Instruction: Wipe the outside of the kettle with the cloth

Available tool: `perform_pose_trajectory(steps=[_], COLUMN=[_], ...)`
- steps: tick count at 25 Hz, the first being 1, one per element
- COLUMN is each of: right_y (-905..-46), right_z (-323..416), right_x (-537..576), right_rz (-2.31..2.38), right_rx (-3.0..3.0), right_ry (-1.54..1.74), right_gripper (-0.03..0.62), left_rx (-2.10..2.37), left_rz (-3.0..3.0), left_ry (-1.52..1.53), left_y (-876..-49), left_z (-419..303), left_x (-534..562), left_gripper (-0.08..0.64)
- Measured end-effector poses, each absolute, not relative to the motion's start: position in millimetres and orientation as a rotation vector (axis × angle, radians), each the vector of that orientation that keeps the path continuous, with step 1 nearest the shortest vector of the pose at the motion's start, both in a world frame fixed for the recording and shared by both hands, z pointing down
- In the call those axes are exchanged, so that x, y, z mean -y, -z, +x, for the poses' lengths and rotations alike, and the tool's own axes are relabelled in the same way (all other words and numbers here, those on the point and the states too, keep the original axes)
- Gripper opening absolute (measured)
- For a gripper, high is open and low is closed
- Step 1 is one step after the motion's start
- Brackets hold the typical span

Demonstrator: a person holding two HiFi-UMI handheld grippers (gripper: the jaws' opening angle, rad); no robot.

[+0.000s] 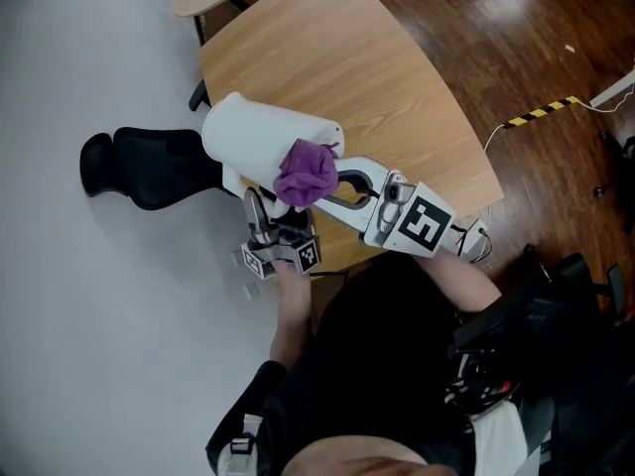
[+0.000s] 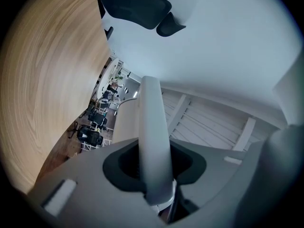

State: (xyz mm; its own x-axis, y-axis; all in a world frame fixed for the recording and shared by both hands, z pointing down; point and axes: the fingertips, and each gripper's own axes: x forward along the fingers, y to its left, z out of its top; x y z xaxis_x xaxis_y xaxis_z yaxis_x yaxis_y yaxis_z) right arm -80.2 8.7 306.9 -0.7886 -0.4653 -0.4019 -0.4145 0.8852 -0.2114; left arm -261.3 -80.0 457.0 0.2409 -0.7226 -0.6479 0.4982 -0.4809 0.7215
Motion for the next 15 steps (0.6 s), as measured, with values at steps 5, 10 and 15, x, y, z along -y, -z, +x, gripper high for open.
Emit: perform_pose_trajectory(steps=[5, 10, 15], right_y=[-322.6, -360.9, -421.5], right_z=[-20.0, -47.5, -139.4], right_x=[50.6, 54.8, -2.1], right_rz=[-0.836, -0.831, -0.494], right_rx=[-2.335, -2.401, -2.624], right_ry=[0.154, 0.267, 0.391], right_gripper=[0.051, 0.051, 0.049], left_rx=[0.205, 0.231, 0.294], left_rz=[1.478, 1.477, 1.506], left_ry=[1.499, 1.531, 1.535], left_y=[-456.4, -451.0, -457.5], left_z=[-268.5, -277.8, -296.0], left_x=[76.3, 83.9, 92.4], left_gripper=[0.115, 0.115, 0.115])
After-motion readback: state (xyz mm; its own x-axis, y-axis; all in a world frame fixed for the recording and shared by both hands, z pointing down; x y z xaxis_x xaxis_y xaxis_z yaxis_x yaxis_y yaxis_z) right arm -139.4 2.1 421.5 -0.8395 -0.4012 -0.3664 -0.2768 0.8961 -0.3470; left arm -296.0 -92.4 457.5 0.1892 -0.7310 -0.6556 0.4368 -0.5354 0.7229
